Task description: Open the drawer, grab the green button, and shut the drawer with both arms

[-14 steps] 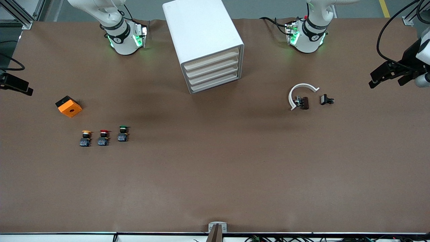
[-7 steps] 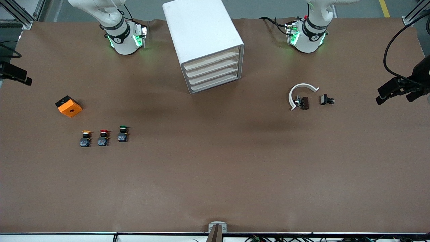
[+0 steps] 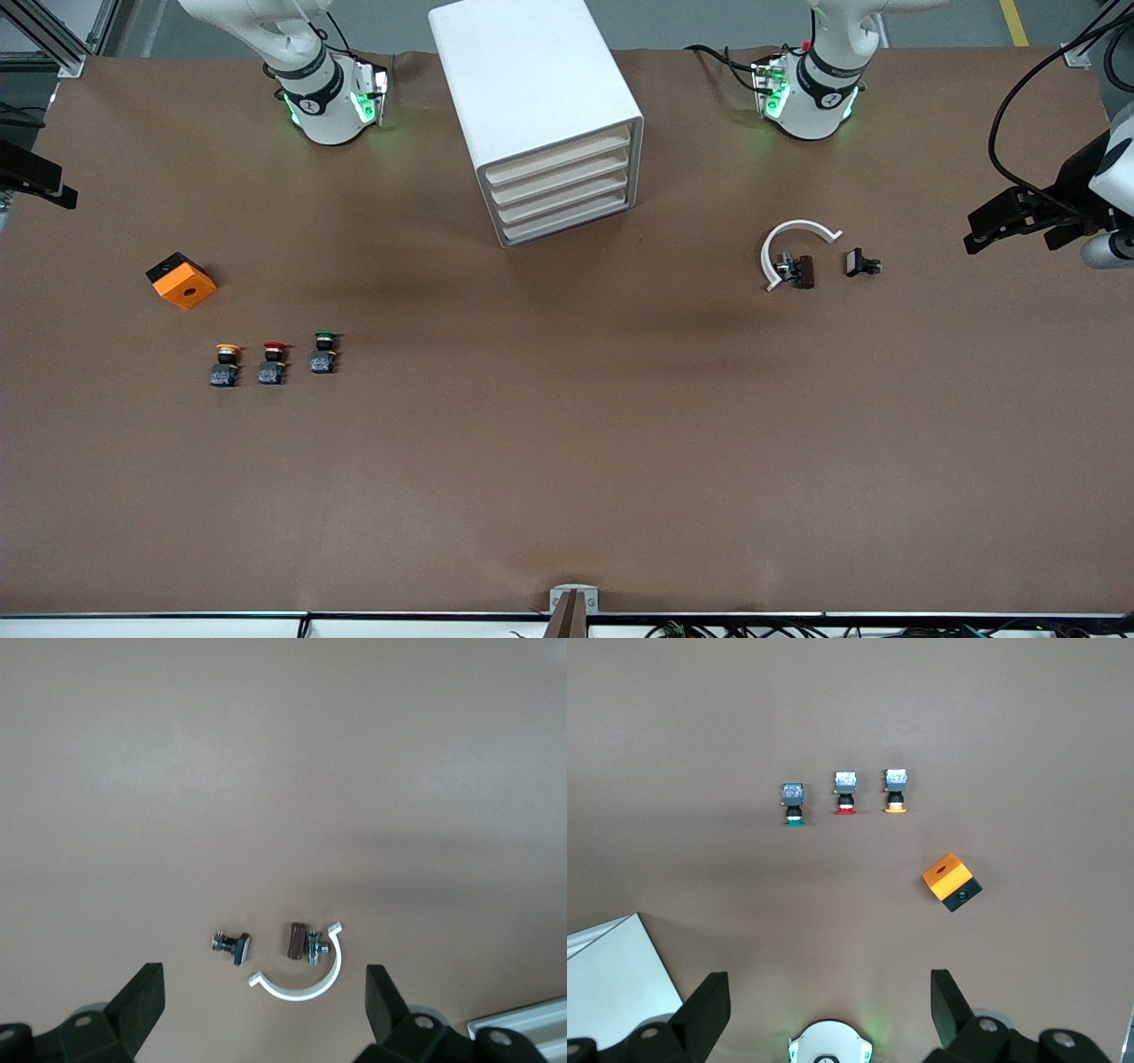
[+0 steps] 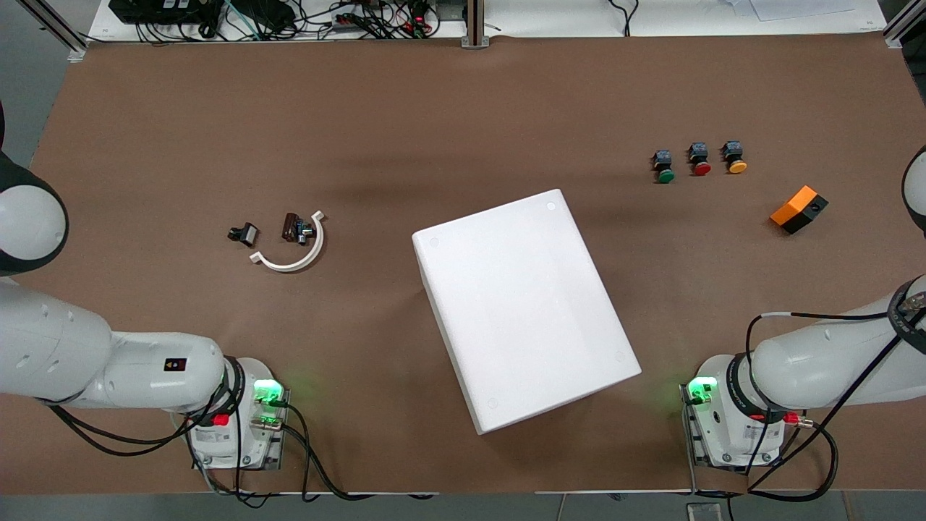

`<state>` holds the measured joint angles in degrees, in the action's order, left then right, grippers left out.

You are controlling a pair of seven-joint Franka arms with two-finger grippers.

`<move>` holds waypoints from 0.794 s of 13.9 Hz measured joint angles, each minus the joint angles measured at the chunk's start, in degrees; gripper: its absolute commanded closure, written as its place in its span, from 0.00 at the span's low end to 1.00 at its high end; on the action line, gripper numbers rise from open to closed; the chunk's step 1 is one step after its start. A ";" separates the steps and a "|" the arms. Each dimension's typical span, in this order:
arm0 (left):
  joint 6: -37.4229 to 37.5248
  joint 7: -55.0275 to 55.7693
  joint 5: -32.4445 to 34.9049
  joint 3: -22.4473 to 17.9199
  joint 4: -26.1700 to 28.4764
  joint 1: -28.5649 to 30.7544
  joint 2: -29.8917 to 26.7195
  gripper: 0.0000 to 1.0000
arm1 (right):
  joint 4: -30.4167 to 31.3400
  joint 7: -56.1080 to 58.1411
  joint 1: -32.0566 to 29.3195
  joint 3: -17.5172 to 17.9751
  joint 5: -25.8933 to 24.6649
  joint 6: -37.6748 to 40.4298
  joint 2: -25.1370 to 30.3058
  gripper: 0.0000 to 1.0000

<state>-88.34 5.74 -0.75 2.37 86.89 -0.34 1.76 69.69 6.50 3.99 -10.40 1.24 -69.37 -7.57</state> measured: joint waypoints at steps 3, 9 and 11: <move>0.52 0.00 0.00 -0.01 -0.36 0.13 0.00 0.00 | 1.94 0.04 -1.21 -0.01 0.10 0.49 1.31 0.00; 0.77 0.00 0.00 -0.01 -0.59 0.16 0.00 0.00 | 12.80 -1.11 -5.12 4.95 0.22 -6.11 8.87 0.00; 1.18 0.00 0.00 -0.01 -0.60 0.16 0.00 0.00 | 16.77 -1.84 -5.12 5.49 0.22 -8.06 11.81 0.00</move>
<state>-87.17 5.74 -0.75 2.36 86.29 -0.17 1.77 86.46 4.66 -1.13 -4.91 1.46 -77.43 4.24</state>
